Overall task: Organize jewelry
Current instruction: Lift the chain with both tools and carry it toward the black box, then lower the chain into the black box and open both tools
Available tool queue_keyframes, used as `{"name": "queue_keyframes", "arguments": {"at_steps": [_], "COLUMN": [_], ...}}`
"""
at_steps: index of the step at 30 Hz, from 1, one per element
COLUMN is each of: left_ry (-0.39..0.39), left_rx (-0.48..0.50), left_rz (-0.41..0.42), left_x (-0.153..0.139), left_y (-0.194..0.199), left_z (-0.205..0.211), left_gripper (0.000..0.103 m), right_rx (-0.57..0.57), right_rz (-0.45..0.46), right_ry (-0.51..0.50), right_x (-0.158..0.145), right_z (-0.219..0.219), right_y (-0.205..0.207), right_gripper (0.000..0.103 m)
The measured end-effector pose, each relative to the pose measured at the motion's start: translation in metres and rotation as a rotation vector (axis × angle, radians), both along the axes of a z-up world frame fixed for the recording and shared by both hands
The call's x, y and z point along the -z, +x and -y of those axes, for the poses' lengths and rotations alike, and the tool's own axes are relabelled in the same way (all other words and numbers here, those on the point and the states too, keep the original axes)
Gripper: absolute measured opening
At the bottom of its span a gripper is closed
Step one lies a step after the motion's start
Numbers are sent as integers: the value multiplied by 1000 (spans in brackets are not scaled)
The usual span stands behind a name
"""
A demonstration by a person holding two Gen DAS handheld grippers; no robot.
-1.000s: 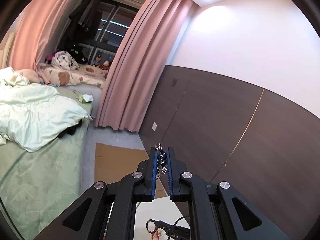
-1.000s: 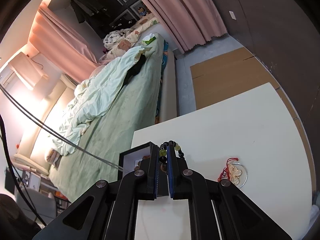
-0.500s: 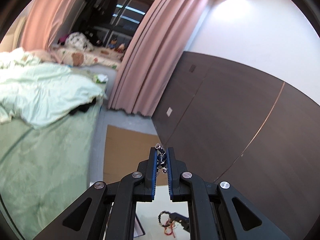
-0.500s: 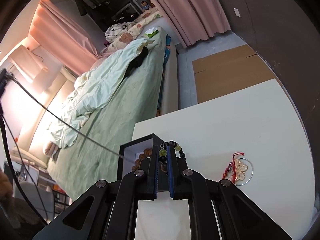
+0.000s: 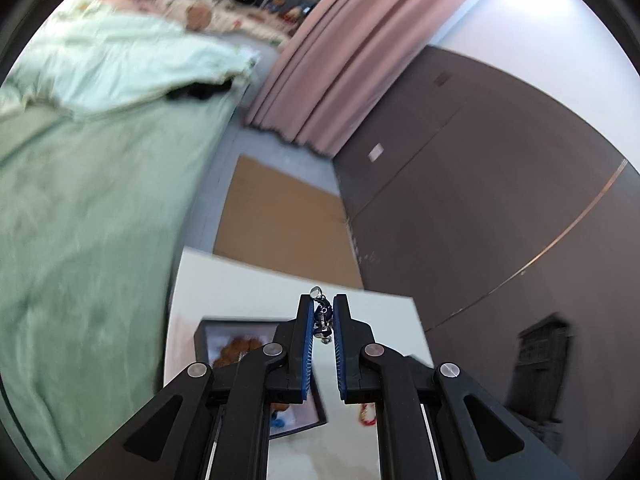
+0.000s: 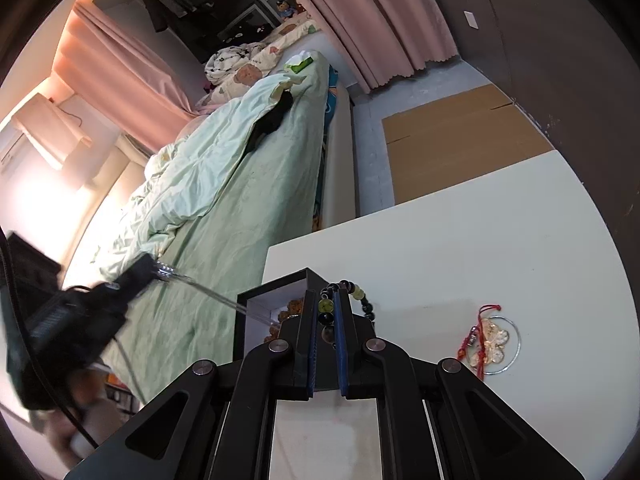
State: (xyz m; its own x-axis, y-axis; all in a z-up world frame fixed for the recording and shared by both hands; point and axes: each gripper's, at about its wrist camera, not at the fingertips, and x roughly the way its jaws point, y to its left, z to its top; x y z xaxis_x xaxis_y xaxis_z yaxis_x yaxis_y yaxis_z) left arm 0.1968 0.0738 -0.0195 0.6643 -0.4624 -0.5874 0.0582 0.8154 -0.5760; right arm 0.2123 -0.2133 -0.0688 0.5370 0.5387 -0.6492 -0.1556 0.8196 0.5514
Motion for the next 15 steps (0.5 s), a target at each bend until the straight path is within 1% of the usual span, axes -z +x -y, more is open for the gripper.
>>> {"name": "queue_keyframes", "arguments": {"at_steps": [2, 5, 7, 9, 11, 12, 13, 14, 15], "left_ry": [-28, -15, -15, -22, -14, -11, -13, -18, -26], "left_rx": [-18, -16, 1, 7, -9, -17, -26, -40, -55], "left_rz": [-29, -83, -117, -123, -128, -129, -131, -135, -135], "left_x": [14, 32, 39, 39, 38, 37, 37, 37, 36], "left_y": [1, 7, 12, 14, 15, 16, 16, 18, 17], "left_z": [-4, -2, -1, -3, -10, -13, -17, -22, -26], "left_gripper": [9, 9, 9, 10, 11, 18, 39, 56, 86], "right_rx": [-10, -23, -33, -45, -62, -67, -75, -81, -92], "right_rz": [7, 19, 31, 39, 52, 57, 67, 75, 82], "right_ry": [-9, -20, -16, 3, 28, 36, 50, 61, 75], "right_x": [0, 0, -1, -1, -3, -4, -6, -8, -9], "right_z": [-5, -10, -14, -18, -23, -26, -29, -32, -37], "right_y": [-1, -1, 0, 1, 3, 2, 3, 3, 4], "right_gripper": [9, 9, 9, 9, 9, 9, 9, 9, 9]}}
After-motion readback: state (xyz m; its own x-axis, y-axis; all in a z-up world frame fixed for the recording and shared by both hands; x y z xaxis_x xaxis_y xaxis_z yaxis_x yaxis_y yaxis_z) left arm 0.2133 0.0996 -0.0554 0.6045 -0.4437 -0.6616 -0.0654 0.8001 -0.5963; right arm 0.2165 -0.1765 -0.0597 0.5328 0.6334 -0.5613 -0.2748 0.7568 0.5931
